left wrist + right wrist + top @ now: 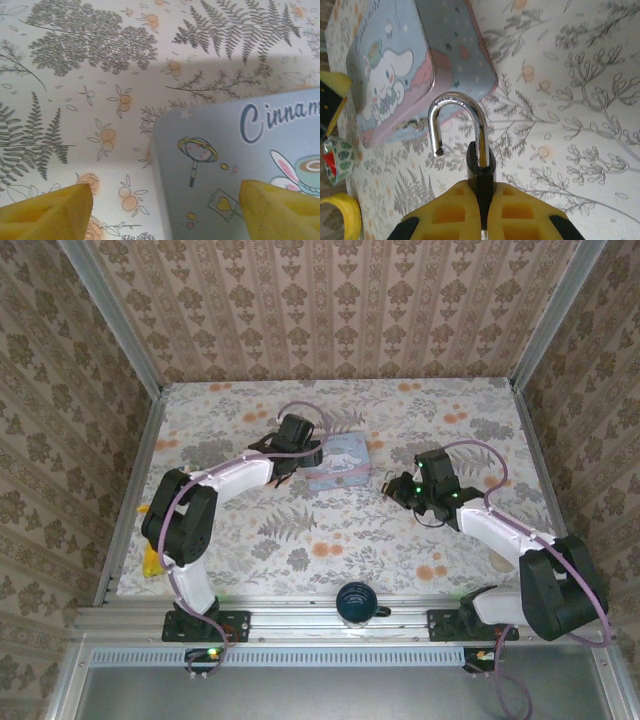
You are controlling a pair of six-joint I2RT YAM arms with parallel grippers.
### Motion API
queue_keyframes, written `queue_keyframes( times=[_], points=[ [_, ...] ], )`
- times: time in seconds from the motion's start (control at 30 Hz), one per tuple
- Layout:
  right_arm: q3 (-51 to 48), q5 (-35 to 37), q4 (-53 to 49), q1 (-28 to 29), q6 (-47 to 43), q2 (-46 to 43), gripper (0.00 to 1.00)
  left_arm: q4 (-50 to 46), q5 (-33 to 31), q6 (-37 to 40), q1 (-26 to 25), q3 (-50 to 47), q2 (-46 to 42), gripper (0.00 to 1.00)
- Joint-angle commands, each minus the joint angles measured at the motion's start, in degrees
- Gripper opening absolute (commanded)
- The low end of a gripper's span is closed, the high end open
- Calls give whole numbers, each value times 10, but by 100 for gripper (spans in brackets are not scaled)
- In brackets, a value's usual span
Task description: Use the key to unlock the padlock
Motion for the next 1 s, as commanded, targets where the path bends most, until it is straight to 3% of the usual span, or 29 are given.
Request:
queue_keyframes(
  times=[0.0, 0.2, 0.47, 0.7, 0.97],
  points=[
    [1, -76, -19, -1, -14, -14, 0, 19, 32, -19, 1, -9, -29, 80],
    [-11, -127, -24, -2, -24, -24, 0, 70, 81, -44, 10, -44, -39, 78],
    [-30, -153, -14, 4, -40, -8, 0, 87, 163, -59, 18, 11, 28, 75],
    [-25, -164, -14, 16, -51, 34, 0, 91, 179, -70, 19, 37, 55, 78],
    [2, -157, -27, 27, -65, 88, 0, 113, 179, -80, 34, -6, 16, 84]
  ],
)
